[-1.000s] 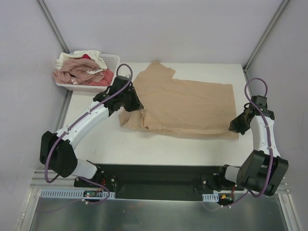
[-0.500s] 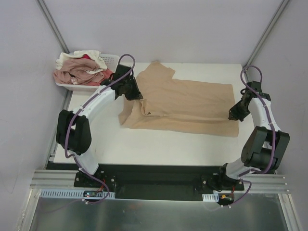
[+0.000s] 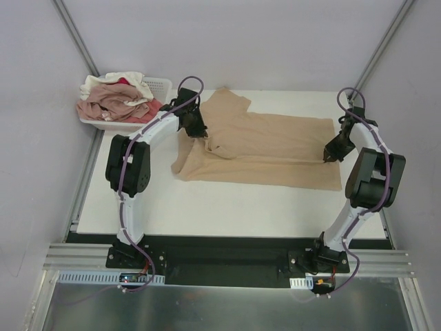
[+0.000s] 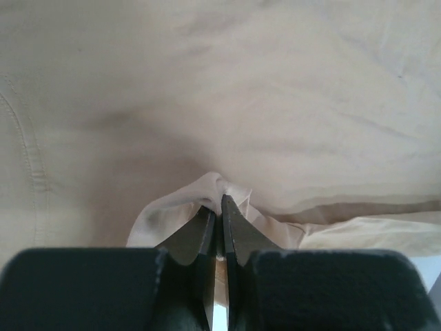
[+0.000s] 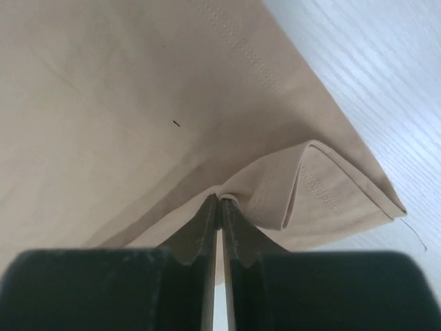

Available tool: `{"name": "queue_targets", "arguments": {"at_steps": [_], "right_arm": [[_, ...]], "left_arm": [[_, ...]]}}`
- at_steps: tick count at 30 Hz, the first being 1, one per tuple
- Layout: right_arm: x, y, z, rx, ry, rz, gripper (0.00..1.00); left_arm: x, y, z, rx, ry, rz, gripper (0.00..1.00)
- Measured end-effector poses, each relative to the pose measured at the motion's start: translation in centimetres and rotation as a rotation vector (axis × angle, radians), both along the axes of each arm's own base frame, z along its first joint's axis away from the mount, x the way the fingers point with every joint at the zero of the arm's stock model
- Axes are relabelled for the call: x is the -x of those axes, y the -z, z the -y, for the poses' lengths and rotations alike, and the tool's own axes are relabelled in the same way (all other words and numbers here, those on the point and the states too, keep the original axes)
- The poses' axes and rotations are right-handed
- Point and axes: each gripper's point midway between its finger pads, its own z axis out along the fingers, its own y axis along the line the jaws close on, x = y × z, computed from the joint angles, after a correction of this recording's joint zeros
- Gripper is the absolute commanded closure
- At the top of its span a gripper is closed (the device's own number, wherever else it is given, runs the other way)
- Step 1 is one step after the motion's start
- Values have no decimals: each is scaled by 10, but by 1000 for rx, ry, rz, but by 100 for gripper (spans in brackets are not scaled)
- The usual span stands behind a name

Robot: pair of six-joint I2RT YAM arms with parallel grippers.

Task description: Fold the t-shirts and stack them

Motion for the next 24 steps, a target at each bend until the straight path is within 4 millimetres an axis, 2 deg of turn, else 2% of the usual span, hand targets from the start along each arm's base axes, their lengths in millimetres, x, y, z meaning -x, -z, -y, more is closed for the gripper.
{"name": "queue_targets", "arguments": {"at_steps": [1,2,3,4,5,6,8,9,11,13,17,19,21,24], "right_arm": [[-6,2,1,2,-5,1,76],[-10,4,2,3,-9,1,70],[-13,5,3,4,-11,1,57],[-16,5,4,6,-18,1,51],[-18,5,4,5,-16,4,47],[-19,3,4,8,-27,8,28],[-22,-1,5,10,-28,16,16],[-23,-3,5,15,-38,24,1],[-21,-10,4,21,-53,33,3],[-14,-22,2,34,-72,55,3],[10,-54,-15,65,-149,130,3],[20,-70,-39,61,-262,180,2],[25,-81,-72,40,-420,227,2],[29,-86,-149,12,-791,279,2]], "left_arm": [[-2,6,0,-7,-3,-8,77],[-4,12,-4,-17,-12,-16,41],[-4,16,-7,-32,-20,-21,24],[-5,20,-10,-53,-28,-24,7],[-6,21,-13,-60,-34,-22,1],[-8,20,-15,-64,-39,-22,1],[-14,13,-19,-67,-50,-8,1],[-18,8,-21,-66,-56,5,1],[-24,-6,-23,-62,-56,44,1],[-21,-20,-26,-59,-54,70,1],[7,-50,-33,-43,-50,116,1],[33,-61,-39,-35,-48,126,1],[57,-68,-41,-22,-35,134,1],[88,-64,-38,16,11,121,1]]}}
